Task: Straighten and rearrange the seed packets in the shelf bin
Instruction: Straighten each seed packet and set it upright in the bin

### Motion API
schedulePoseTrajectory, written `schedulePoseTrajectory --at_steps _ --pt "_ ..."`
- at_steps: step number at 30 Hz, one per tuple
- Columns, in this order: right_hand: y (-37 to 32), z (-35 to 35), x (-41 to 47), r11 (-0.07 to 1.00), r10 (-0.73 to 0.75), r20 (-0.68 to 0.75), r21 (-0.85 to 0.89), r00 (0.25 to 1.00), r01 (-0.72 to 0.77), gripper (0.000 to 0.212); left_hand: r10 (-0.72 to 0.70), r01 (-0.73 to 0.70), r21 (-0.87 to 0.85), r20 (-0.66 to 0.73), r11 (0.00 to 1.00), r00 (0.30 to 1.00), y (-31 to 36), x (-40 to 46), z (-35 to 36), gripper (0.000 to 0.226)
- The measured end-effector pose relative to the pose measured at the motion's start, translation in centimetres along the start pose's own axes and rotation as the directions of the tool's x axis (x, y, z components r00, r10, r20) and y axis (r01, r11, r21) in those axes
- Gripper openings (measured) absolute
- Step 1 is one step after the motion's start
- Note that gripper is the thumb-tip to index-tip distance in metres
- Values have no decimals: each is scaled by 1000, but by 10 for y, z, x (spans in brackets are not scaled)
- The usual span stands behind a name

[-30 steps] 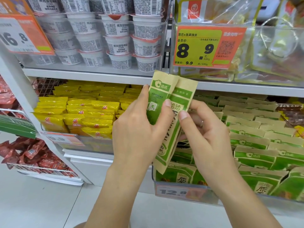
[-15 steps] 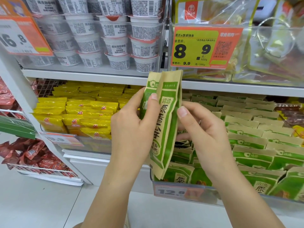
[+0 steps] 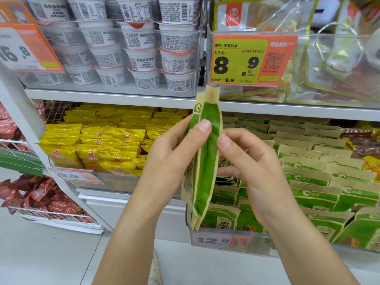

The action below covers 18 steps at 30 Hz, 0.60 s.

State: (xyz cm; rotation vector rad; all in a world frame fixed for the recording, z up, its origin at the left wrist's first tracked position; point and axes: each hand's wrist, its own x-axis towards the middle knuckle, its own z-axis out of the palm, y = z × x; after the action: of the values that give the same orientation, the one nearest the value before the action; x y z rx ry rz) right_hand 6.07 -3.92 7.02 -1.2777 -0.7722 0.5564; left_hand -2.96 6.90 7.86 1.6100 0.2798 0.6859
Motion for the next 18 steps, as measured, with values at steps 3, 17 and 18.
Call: schedulePoseTrajectory --at_steps 3,17,18 --pt "-1 1 0 1000 7 6 31 1000 -7 22 14 -13 31 -24 999 1000 -2 1 1 32" --pt "4 4 -3 992 117 174 -76 978 -105 36 -144 -36 -422 -385 906 912 -1 6 -13 44" --pt "4 5 -4 991 122 194 -79 973 -108 38 -135 -56 -434 -397 899 908 -1 6 -12 45"
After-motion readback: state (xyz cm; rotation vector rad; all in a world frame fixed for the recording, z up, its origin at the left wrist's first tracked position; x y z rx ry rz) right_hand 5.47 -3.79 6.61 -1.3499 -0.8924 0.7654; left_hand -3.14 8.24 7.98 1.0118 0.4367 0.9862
